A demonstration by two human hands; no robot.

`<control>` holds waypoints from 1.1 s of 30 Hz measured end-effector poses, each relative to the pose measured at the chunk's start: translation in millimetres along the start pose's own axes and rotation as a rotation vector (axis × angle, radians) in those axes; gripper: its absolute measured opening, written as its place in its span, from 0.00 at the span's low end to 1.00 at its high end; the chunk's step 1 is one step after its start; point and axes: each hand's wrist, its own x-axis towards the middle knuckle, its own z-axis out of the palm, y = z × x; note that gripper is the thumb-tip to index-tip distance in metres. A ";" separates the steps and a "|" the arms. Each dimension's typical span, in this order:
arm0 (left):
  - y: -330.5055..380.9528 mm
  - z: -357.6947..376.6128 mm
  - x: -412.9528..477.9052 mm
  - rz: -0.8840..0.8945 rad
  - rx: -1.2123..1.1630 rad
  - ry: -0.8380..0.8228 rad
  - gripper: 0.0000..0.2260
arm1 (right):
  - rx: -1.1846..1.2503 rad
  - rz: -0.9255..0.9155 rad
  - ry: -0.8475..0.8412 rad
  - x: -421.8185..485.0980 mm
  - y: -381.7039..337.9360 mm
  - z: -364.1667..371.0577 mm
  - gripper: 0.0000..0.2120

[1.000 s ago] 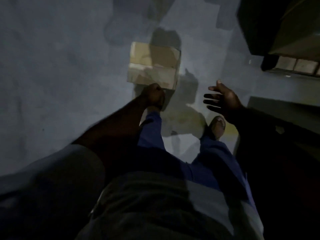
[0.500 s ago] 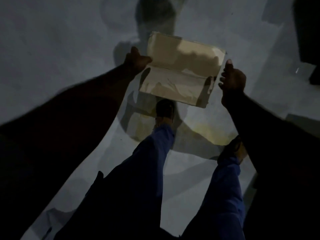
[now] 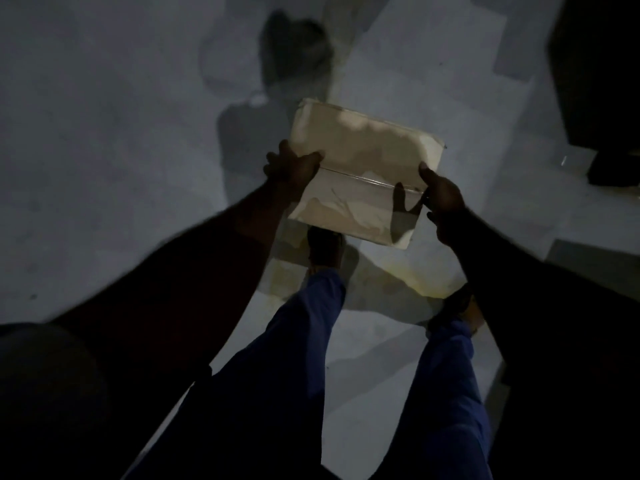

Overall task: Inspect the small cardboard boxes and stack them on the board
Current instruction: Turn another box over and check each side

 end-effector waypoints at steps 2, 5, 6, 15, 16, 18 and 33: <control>10.3 -12.5 -27.9 0.073 0.018 0.041 0.33 | -0.003 -0.022 0.067 -13.7 7.1 -14.1 0.23; 23.5 -35.6 -68.5 0.175 0.050 0.089 0.30 | 0.034 -0.124 0.181 -60.9 7.1 -29.6 0.24; 26.9 -43.9 -84.1 0.216 0.067 0.113 0.30 | 0.047 -0.174 0.218 -84.7 4.4 -31.7 0.22; 84.9 -140.6 -250.7 0.552 0.052 0.264 0.28 | 0.203 -0.514 0.472 -288.1 -17.8 -67.0 0.23; 92.2 -148.5 -269.5 0.593 0.035 0.265 0.27 | 0.232 -0.545 0.485 -309.3 -20.2 -72.0 0.24; 108.1 -160.8 -307.7 0.682 0.026 0.268 0.26 | 0.285 -0.594 0.531 -348.2 -25.4 -80.7 0.25; 144.6 -122.9 -536.4 1.130 0.076 0.246 0.35 | 0.365 -0.767 0.957 -494.8 59.2 -195.8 0.20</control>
